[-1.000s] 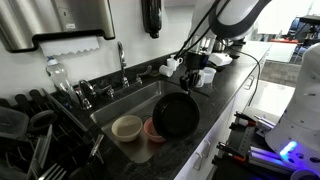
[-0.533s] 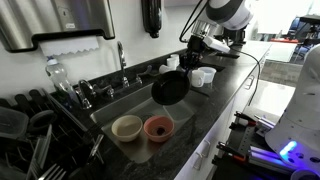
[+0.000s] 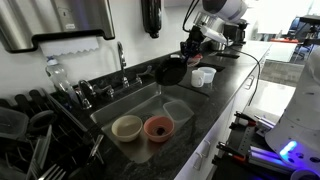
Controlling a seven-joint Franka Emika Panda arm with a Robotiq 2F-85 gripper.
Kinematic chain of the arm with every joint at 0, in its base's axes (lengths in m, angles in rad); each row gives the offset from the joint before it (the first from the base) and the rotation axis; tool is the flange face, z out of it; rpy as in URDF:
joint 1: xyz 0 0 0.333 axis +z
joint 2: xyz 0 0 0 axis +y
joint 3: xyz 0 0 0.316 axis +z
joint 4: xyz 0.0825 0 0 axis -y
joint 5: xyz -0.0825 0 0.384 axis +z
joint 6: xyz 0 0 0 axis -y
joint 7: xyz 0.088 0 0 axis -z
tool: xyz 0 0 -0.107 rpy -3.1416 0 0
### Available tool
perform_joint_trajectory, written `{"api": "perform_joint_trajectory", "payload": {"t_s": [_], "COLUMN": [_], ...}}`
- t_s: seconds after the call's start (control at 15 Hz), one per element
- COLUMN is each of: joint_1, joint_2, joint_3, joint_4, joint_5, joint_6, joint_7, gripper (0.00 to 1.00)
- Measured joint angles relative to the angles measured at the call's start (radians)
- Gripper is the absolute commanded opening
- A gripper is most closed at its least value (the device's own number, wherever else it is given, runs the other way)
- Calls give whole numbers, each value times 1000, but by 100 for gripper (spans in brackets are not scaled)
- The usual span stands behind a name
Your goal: Move the black bowl from the left to the right side of the sink
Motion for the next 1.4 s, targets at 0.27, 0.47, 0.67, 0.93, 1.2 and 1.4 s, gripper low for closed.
{"api": "perform_joint_trajectory", "payload": {"t_s": [0.27, 0.47, 0.67, 0.93, 1.2, 1.4], "joint_1": [0, 0, -8, -58, -87, -97], "joint_2": [0, 0, 3, 29, 77, 128], "joint_3": [1, 1, -8, -55, -102, -125], "joint_4": [1, 0, 1, 27, 76, 127], "joint_5": [0, 0, 3, 3, 17, 43], "joint_6": [0, 0, 3, 12, 13, 23], "joint_7": [0, 0, 6, 6, 5, 4], "gripper": [8, 2, 2, 2, 2, 2]}}
